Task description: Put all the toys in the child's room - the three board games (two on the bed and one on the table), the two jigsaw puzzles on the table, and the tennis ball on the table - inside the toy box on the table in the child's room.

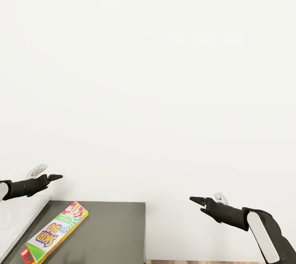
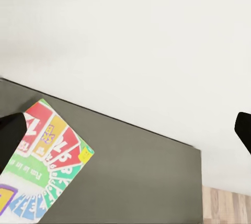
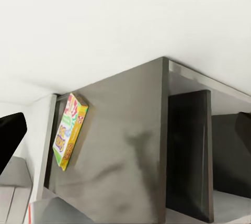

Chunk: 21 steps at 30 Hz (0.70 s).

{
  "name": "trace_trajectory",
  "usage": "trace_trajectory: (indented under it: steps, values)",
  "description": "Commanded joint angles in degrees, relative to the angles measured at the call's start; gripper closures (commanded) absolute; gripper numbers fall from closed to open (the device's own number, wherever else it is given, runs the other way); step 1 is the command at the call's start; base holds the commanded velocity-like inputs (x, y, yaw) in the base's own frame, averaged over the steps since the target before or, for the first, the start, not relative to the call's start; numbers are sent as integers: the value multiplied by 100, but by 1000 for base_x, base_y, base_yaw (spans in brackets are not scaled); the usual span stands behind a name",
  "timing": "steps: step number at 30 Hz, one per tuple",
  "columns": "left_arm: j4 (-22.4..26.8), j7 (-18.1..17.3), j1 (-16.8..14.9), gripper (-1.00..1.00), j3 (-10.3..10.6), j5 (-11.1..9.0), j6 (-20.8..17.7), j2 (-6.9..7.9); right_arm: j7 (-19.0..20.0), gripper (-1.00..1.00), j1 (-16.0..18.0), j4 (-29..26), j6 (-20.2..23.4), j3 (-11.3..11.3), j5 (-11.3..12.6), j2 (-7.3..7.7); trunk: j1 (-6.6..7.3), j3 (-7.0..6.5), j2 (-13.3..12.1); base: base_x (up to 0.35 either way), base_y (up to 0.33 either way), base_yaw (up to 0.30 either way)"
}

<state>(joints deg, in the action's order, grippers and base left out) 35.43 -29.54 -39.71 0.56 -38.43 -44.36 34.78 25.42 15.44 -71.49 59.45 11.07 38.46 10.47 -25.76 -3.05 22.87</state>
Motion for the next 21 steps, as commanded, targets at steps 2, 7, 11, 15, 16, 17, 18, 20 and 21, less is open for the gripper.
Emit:
trace_trajectory:
  steps: [2,7,11,15,16,17,18,20,21]
  values:
    - [-3,0,-2,-100,6,-26,-29,1,59,-100,3,-3,23,9,-55,-2,-2,3,5,1,78,0]
    - [-3,-5,-2,-100,6,-27,-29,-2,60,-100,3,-5,23,9,-51,-2,-2,3,5,32,49,0]
    - [-2,-6,-5,-100,6,-25,-29,-5,60,-100,3,-5,23,9,-51,-2,-2,3,5,111,126,0]
    - [-1,-8,-2,-100,6,-24,-29,-6,60,-100,3,-6,23,9,-50,-2,-2,3,5,103,44,1]
    - [-1,-8,-2,-100,6,-24,-29,-6,60,-100,3,-6,23,9,-50,-2,-2,5,5,88,15,25]
    - [-1,-8,-3,-100,6,-24,-29,-6,60,-100,3,-6,23,9,-50,-2,-2,7,5,85,10,42]
    - [-1,-8,-3,-100,6,-24,-29,-6,60,-100,3,-6,23,9,-50,-2,-2,10,5,86,8,48]
    - [-1,-8,-4,-100,6,-24,-29,-2,60,-100,3,-6,23,9,-50,-2,-2,17,5,118,29,59]
    - [-1,-8,-4,-100,6,-24,-29,-1,62,-100,3,-6,23,9,-50,-2,-2,21,5,155,73,64]
